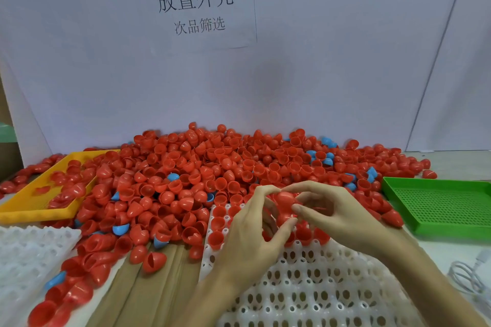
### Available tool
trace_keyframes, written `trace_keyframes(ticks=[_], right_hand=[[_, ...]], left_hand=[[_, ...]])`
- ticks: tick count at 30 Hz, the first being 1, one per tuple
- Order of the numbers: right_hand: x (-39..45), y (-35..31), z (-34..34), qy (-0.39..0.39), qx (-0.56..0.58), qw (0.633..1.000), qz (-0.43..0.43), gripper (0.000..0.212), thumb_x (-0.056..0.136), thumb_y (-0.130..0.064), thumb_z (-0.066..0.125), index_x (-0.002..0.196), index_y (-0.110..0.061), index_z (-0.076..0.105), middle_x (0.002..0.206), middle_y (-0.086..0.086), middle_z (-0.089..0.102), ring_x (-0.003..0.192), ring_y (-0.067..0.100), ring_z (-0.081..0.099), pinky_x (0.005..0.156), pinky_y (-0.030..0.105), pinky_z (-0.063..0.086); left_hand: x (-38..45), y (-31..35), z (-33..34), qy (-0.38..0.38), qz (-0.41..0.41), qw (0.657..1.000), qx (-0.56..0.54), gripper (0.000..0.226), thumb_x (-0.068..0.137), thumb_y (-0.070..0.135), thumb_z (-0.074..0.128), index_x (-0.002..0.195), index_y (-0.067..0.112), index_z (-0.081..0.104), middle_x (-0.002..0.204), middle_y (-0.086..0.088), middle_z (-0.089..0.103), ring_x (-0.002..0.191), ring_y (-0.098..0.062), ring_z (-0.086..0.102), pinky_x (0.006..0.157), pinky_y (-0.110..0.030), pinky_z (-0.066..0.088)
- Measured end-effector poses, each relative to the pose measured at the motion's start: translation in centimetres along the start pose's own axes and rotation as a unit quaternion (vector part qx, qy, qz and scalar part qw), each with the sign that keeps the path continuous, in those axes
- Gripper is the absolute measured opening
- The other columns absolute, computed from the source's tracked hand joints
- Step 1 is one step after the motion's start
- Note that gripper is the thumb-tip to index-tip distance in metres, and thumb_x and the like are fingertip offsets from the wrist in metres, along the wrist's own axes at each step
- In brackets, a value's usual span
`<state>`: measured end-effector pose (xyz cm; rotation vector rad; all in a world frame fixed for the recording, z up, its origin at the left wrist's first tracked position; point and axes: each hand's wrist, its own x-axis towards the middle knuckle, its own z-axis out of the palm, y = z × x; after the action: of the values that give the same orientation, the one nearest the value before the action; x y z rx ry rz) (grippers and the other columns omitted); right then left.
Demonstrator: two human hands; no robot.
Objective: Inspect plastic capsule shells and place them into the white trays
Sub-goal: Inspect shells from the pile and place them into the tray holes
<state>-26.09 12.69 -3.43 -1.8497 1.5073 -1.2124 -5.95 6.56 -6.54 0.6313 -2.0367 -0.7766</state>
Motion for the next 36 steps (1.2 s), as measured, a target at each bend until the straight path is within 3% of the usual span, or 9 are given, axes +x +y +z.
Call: trace_keyframes(ticks=[3, 6, 10, 15, 18, 20, 23, 31, 36], right_hand=[[0.4, 0.3, 0.0, 0.023, -0.030, 0.999, 0.000, 0.047, 0.102, -0.021, 0.068, 0.141, -0.044, 0.057, 0.097, -0.006, 0.075, 0.086, 0.014, 0.075, 0.076, 0.024, 0.060], [1.8, 1.3, -0.1, 0.073, -0.083, 0.994, 0.025, 0.041, 0.100, -0.025, 0.070, 0.134, -0.041, 0.053, 0.093, -0.005, 0.072, 0.087, 0.010, 0.073, 0.079, 0.031, 0.062], [4.6, 3.0, -0.8, 0.102, -0.149, 0.982, 0.057, 0.028, 0.097, -0.033, 0.074, 0.119, -0.032, 0.057, 0.088, -0.006, 0.069, 0.081, 0.000, 0.067, 0.071, 0.015, 0.053], [6.9, 4.4, -2.0, 0.113, -0.151, 0.976, 0.109, 0.032, 0.100, -0.030, 0.071, 0.128, -0.024, 0.058, 0.095, -0.003, 0.072, 0.083, 0.004, 0.068, 0.070, 0.012, 0.050], [6.5, 4.1, -1.9, 0.123, -0.143, 0.977, 0.102, 0.021, 0.102, -0.023, 0.069, 0.123, -0.023, 0.064, 0.098, -0.004, 0.073, 0.086, 0.008, 0.071, 0.077, 0.024, 0.059], [5.5, 3.6, -1.6, 0.116, -0.137, 0.980, 0.085, 0.012, 0.102, -0.020, 0.067, 0.113, -0.026, 0.071, 0.092, -0.006, 0.076, 0.083, 0.007, 0.073, 0.078, 0.026, 0.060], [3.6, 2.4, -1.2, 0.093, -0.112, 0.987, 0.067, 0.014, 0.102, -0.019, 0.066, 0.105, -0.029, 0.075, 0.089, -0.009, 0.078, 0.084, 0.005, 0.074, 0.080, 0.024, 0.060], [0.3, -0.2, -0.6, 0.074, 0.013, 0.997, 0.026, 0.019, 0.103, -0.015, 0.065, 0.112, -0.028, 0.076, 0.097, -0.004, 0.079, 0.091, 0.017, 0.076, 0.073, 0.028, 0.061], [0.0, -0.3, -0.9, 0.019, 0.025, 0.999, 0.005, 0.035, 0.100, -0.019, 0.071, 0.129, -0.040, 0.070, 0.126, -0.015, 0.072, 0.117, 0.009, 0.069, 0.086, 0.030, 0.063]], left_hand=[[0.0, 0.1, 0.1, 0.014, -0.013, 0.999, -0.035, 0.042, 0.096, 0.034, 0.074, 0.125, 0.051, 0.048, 0.109, 0.022, 0.064, 0.089, -0.010, 0.072, 0.073, -0.017, 0.056], [0.1, -0.1, 0.2, 0.031, -0.057, 0.997, -0.051, 0.043, 0.096, 0.031, 0.074, 0.127, 0.049, 0.049, 0.108, 0.021, 0.062, 0.089, -0.013, 0.072, 0.076, -0.023, 0.059], [0.1, -0.2, -0.1, 0.038, -0.090, 0.993, -0.071, 0.041, 0.099, 0.024, 0.071, 0.133, 0.042, 0.055, 0.103, 0.014, 0.065, 0.089, -0.013, 0.072, 0.078, -0.026, 0.061], [0.4, -0.2, -0.3, 0.022, -0.131, 0.987, -0.087, 0.043, 0.105, 0.016, 0.061, 0.142, 0.037, 0.057, 0.109, 0.004, 0.067, 0.088, -0.018, 0.073, 0.084, -0.036, 0.063], [0.3, -0.3, -0.7, 0.017, -0.134, 0.986, -0.095, 0.044, 0.110, 0.014, 0.049, 0.148, 0.037, 0.054, 0.087, 0.006, 0.072, 0.070, -0.012, 0.069, 0.071, -0.023, 0.059], [0.4, -0.4, -0.7, 0.029, -0.130, 0.987, -0.092, 0.043, 0.112, 0.015, 0.043, 0.148, 0.036, 0.054, 0.083, 0.008, 0.074, 0.070, -0.022, 0.070, 0.073, -0.027, 0.060], [0.4, -0.4, -0.5, 0.037, -0.137, 0.984, -0.109, 0.038, 0.112, 0.016, 0.043, 0.143, 0.034, 0.056, 0.092, -0.005, 0.074, 0.083, -0.029, 0.073, 0.083, -0.046, 0.061], [0.4, -0.6, -0.3, 0.051, -0.114, 0.985, -0.123, 0.016, 0.111, 0.015, 0.047, 0.122, 0.025, 0.054, 0.085, -0.002, 0.076, 0.081, -0.015, 0.075, 0.079, -0.026, 0.059], [0.4, -0.4, -0.4, 0.031, -0.115, 0.982, -0.148, 0.012, 0.112, 0.019, 0.045, 0.109, 0.020, 0.057, 0.079, -0.008, 0.075, 0.071, -0.023, 0.073, 0.071, -0.033, 0.061]])
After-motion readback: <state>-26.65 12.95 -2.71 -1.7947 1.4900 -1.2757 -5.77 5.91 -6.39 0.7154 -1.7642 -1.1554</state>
